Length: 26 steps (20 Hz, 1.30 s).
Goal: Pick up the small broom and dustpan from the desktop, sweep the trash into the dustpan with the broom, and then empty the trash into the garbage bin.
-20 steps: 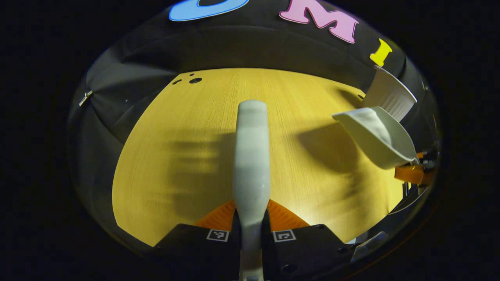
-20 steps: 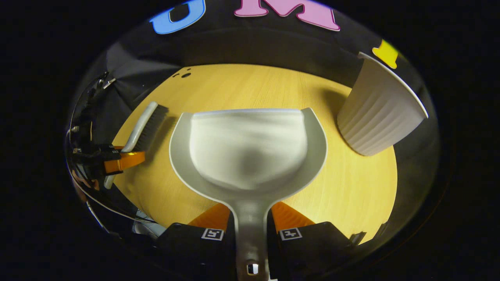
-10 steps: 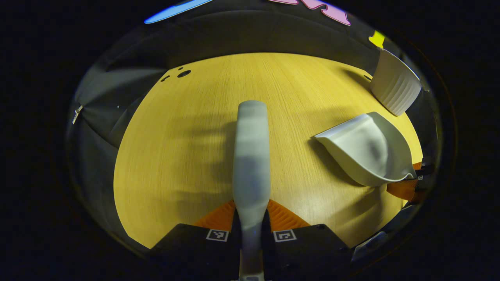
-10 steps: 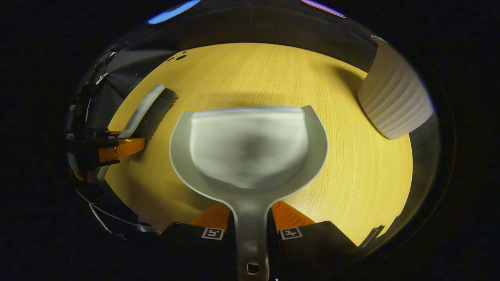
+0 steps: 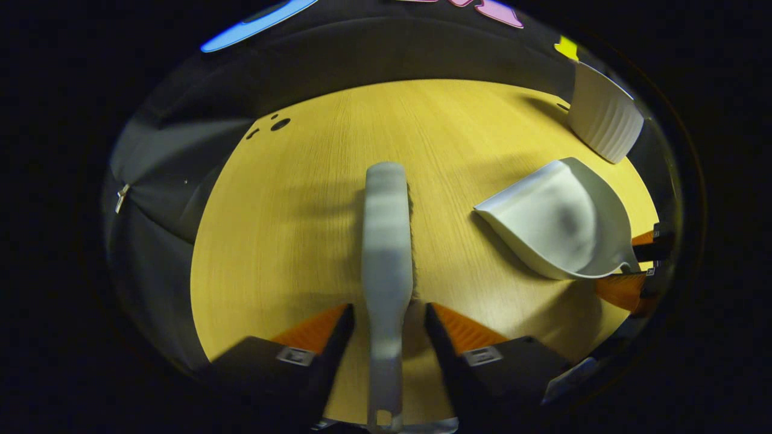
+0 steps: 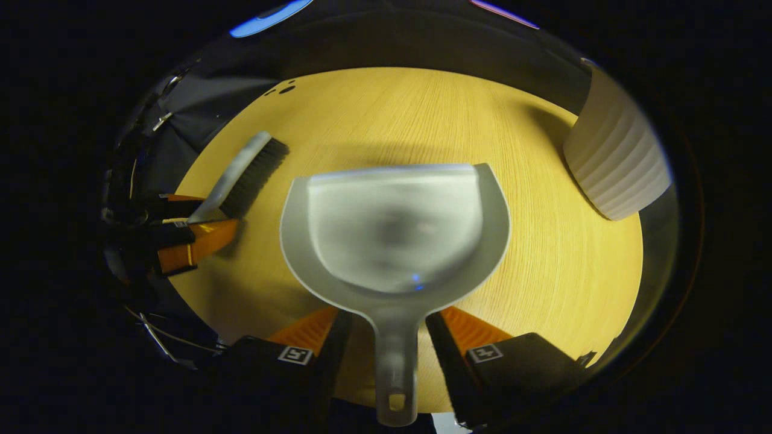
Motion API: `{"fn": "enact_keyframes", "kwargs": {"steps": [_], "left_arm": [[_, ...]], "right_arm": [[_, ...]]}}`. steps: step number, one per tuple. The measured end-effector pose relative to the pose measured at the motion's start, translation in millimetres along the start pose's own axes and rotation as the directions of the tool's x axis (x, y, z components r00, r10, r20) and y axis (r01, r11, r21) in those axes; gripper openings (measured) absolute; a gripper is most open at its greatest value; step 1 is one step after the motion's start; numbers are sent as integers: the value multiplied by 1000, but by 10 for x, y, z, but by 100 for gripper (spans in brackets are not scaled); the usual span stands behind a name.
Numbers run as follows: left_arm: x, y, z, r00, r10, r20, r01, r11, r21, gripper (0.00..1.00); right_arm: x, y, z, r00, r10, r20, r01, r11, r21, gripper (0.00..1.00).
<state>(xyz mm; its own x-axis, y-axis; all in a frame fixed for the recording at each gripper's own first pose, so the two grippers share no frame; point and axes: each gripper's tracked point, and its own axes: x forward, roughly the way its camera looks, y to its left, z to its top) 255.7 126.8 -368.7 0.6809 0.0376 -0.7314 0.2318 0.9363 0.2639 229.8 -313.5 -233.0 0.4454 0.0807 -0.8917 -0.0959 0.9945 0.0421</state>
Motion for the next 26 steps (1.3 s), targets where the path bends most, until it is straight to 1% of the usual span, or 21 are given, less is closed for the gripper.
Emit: {"fn": "enact_keyframes", "kwargs": {"steps": [1,2,3,5,6,7,9,10,12,13,14,16,18,20,21,23,26], "left_arm": [[-21,-20,-12,1000,-3,16,3,1000,-10,99],[-117,-31,6,999,-6,36,7,1000,-21,97],[-235,-37,28,998,-5,59,7,999,-32,97],[-516,-15,155,990,15,142,-7,998,-55,97],[-678,-18,224,982,17,187,-4,998,-65,97],[-864,-30,296,971,16,240,3,997,-78,98],[-1255,-1,486,932,31,361,9,994,-110,97],[-1460,55,560,905,56,422,-2,992,-127,97],[-1949,161,699,833,114,542,-40,989,-145,97],[-2188,191,742,795,133,592,-46,986,-159,97],[-2396,201,777,762,138,633,-35,984,-172,97],[-2799,218,765,706,141,694,-7,981,-192,97],[-3121,266,710,659,150,737,-2,980,-198,97],[-3345,258,598,627,155,764,-11,982,-190,96],[-3371,243,546,619,150,771,-11,983,-183,97],[-3474,172,415,618,136,775,6,984,-177,97],[-3595,82,328,605,126,786,19,985,-172,97]], "right_arm": [[-58,6,46,1000,2,19,-2,1000,6,84],[-118,-9,74,999,-3,40,3,1000,12,99],[-210,-23,115,998,-5,65,4,1000,16,100],[-433,-33,266,990,-13,137,9,1000,27,100],[-596,-17,345,984,-14,179,9,1000,29,100],[-737,19,451,972,-15,236,9,1000,26,100],[-1071,66,692,933,-24,359,24,1000,4,100],[-1274,93,784,911,-30,412,35,999,-5,99],[-1638,165,905,865,-40,501,58,998,-20,99],[-1792,230,944,842,-35,539,57,998,-24,99],[-1969,307,979,818,-29,575,52,998,-24,100],[-2271,378,1036,768,-27,640,44,999,-11,99],[-2604,430,1061,714,-34,699,50,999,-2,99],[-2871,401,1032,668,-58,742,70,997,16,100],[-2983,380,1017,648,-67,758,76,997,22,99],[-3196,344,979,619,-80,782,85,996,34,99],[-3441,226,952,569,-120,814,111,991,69,99]]}}
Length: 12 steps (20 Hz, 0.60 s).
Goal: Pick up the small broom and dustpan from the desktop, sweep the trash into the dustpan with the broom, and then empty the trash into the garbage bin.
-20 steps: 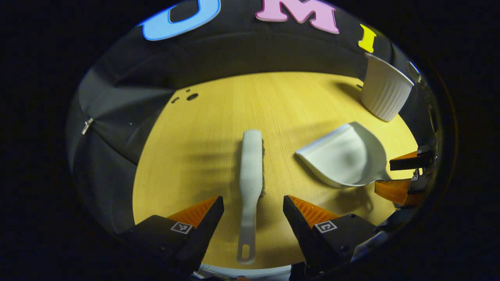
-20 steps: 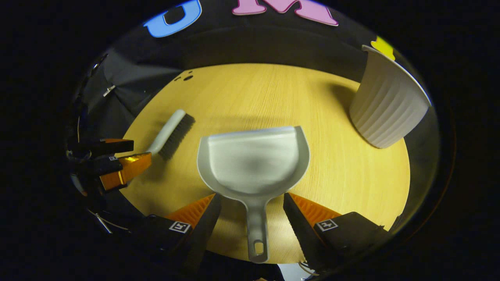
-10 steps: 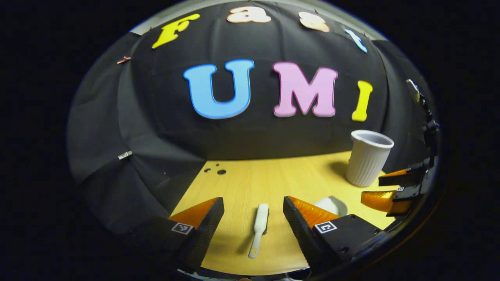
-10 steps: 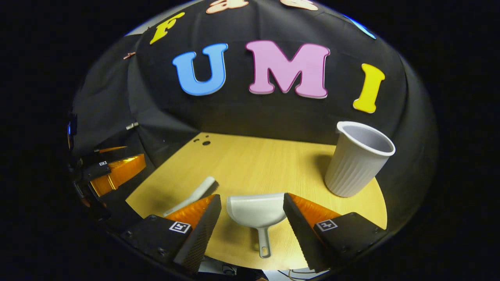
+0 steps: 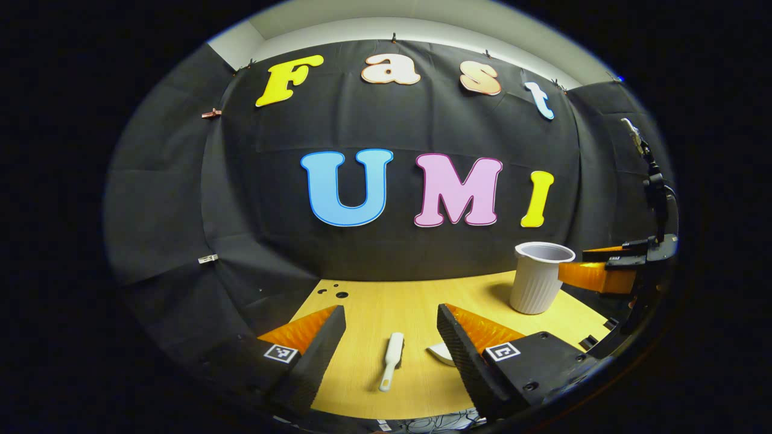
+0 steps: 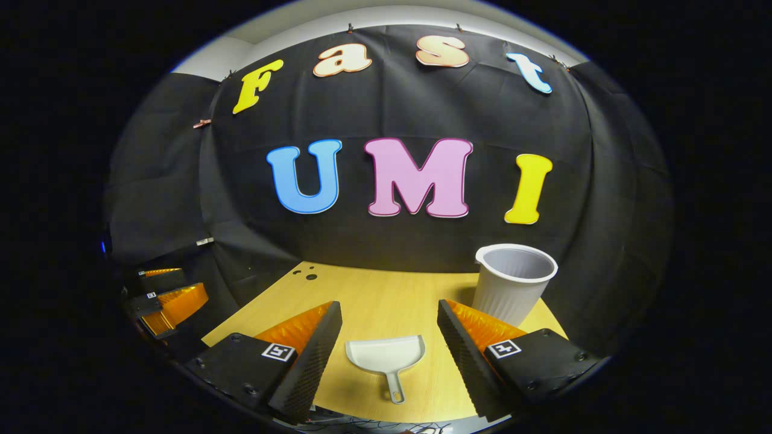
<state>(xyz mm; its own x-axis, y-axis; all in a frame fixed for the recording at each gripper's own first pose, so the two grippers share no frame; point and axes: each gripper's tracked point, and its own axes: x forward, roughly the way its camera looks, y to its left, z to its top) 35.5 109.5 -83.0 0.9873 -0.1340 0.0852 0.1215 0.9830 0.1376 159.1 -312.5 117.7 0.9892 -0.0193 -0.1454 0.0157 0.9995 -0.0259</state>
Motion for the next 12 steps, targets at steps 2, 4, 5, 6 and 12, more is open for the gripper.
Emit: {"fn": "enact_keyframes", "kwargs": {"steps": [2,4,5,6,12], "left_arm": [[-9,-37,-21,1000,5,1,-5,1000,13,97],[14,-50,-10,1000,23,11,-23,1000,14,97],[38,-83,-18,1000,29,11,-29,1000,3,97],[44,-109,-23,999,38,8,-38,999,-7,97],[116,-250,-139,994,109,-16,-109,992,-55,97]], "right_arm": [[-24,-137,71,999,-16,30,16,1000,18,99],[0,-249,62,999,-7,53,5,999,39,99],[33,-331,50,999,-3,54,1,999,40,99],[57,-393,-34,999,1,41,-3,999,32,99],[75,-805,-56,999,34,21,-35,999,0,99]]}}
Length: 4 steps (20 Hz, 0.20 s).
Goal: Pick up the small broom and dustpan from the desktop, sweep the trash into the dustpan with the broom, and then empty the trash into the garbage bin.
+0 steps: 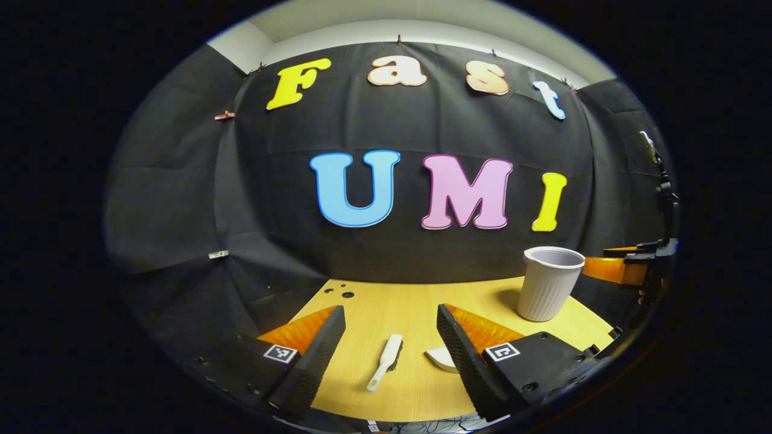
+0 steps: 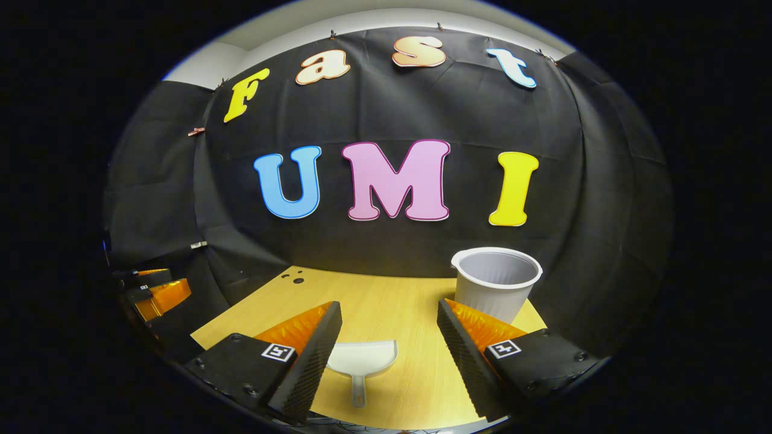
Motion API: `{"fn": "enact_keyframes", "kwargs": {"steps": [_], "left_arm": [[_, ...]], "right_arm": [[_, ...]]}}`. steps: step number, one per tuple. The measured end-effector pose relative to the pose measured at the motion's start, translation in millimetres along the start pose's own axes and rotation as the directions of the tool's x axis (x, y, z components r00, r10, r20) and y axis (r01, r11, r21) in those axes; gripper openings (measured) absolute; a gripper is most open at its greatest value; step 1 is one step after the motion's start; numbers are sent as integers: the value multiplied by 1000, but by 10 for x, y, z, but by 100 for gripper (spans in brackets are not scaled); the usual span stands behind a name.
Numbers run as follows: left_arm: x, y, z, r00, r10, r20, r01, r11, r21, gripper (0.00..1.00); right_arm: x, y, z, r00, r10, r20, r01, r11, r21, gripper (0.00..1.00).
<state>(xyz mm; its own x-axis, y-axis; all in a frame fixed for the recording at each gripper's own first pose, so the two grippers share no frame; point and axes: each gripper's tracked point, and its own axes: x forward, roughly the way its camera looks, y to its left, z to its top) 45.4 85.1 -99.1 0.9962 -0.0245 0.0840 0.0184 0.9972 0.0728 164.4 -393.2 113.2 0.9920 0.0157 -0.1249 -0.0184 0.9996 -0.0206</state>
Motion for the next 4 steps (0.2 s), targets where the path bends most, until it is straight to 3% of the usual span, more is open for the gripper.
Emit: {"fn": "enact_keyframes", "kwargs": {"steps": [4], "left_arm": [[61,-9,-55,999,21,-25,-22,999,-31,97]], "right_arm": [[-14,-185,-23,1000,-19,-3,19,1000,20,99]]}}
